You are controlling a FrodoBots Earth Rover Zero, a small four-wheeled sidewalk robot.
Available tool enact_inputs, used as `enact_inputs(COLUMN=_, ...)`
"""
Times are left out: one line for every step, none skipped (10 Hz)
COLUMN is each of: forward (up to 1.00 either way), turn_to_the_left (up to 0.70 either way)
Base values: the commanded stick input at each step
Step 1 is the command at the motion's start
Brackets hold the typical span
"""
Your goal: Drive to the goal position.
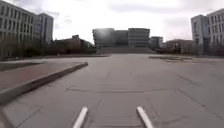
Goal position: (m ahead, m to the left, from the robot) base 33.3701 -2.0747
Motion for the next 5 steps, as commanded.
enact_inputs(forward=1.00, turn_to_the_left=-0.27)
enact_inputs(forward=1.00, turn_to_the_left=-0.27)
enact_inputs(forward=1.00, turn_to_the_left=-0.27)
enact_inputs(forward=1.00, turn_to_the_left=-0.27)
enact_inputs(forward=1.00, turn_to_the_left=-0.27)
